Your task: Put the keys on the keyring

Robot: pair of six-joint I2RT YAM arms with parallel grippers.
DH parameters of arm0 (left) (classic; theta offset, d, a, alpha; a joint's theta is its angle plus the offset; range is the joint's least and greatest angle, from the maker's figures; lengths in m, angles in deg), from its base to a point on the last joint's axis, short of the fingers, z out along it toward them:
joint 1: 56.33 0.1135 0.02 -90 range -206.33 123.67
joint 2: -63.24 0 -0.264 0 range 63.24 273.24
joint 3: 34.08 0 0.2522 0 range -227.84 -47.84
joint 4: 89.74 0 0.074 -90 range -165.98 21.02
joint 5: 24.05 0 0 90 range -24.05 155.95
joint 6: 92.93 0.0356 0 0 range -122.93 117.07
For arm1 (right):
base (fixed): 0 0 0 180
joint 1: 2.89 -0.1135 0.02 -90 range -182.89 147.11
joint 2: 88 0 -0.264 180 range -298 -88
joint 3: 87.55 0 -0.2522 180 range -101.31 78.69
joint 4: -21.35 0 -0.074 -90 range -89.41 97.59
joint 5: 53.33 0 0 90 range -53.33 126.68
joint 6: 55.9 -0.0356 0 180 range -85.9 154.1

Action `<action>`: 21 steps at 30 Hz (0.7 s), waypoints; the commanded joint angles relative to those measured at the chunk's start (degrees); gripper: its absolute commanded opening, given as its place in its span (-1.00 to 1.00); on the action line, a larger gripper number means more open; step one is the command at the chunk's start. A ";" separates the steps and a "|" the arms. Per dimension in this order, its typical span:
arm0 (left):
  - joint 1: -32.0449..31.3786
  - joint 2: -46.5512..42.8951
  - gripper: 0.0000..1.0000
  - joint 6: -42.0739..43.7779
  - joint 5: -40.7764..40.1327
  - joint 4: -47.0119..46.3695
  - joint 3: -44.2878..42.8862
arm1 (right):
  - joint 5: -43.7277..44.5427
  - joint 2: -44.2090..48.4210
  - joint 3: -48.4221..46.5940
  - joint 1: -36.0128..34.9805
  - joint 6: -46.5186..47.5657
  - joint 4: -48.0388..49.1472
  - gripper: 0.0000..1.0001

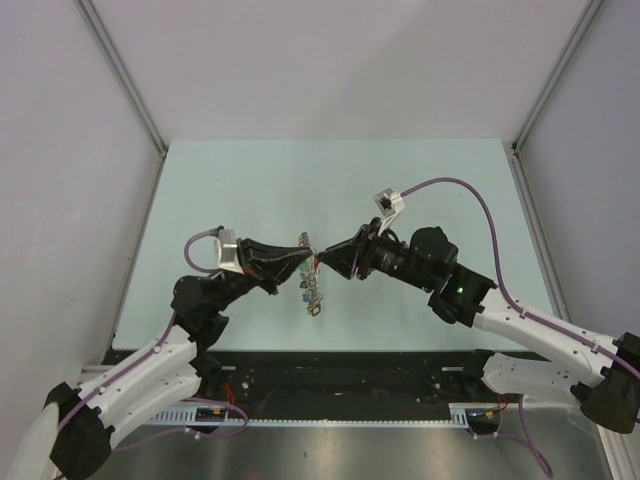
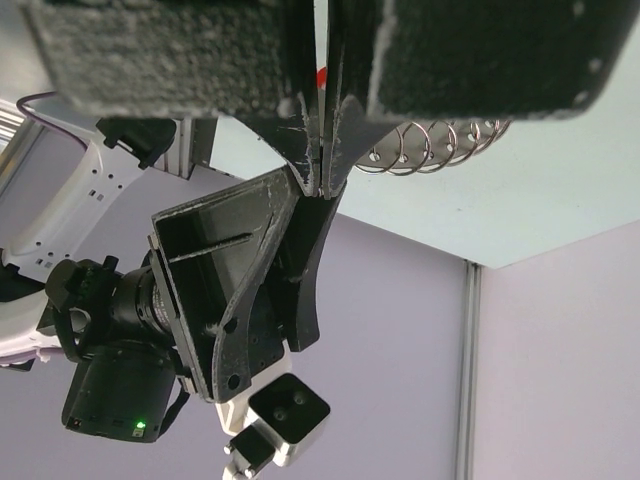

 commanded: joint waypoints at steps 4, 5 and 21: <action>0.04 -1.52 -0.99 1.19 -0.82 -5.84 -0.03 | -4.35 -1.37 -1.30 0.23 -2.26 3.09 -0.17; -0.05 -1.52 -0.99 1.01 -0.99 -5.93 0.06 | -4.53 -1.46 -1.22 0.23 -2.35 3.44 -0.17; 0.04 -4.95 -0.99 3.56 -3.10 -2.42 0.24 | -4.97 0.03 -1.04 0.50 -0.69 2.74 -0.90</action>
